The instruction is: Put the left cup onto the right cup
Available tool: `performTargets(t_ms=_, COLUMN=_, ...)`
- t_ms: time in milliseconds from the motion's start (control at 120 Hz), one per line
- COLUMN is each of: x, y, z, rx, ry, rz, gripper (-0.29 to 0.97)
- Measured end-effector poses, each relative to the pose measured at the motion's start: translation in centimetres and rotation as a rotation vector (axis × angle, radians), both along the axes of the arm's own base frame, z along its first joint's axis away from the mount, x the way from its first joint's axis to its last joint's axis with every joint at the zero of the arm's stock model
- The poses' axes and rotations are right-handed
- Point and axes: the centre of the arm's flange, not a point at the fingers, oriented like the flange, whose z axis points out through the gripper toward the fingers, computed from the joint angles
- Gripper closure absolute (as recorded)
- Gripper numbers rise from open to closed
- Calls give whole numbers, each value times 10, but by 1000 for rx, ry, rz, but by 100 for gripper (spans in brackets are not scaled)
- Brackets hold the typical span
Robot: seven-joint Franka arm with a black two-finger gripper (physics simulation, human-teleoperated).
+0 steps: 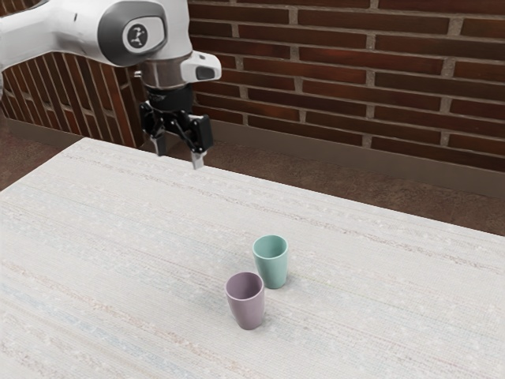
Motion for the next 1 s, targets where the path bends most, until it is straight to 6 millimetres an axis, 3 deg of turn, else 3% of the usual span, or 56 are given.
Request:
performTargets(t_ms=442, x=7, y=8, z=-6, rx=-3, ry=-6, rz=11, gripper=0)
performTargets(t_ms=1000, x=33, y=-3, z=-34, rx=-27, ry=-49, rz=-2, gripper=0)
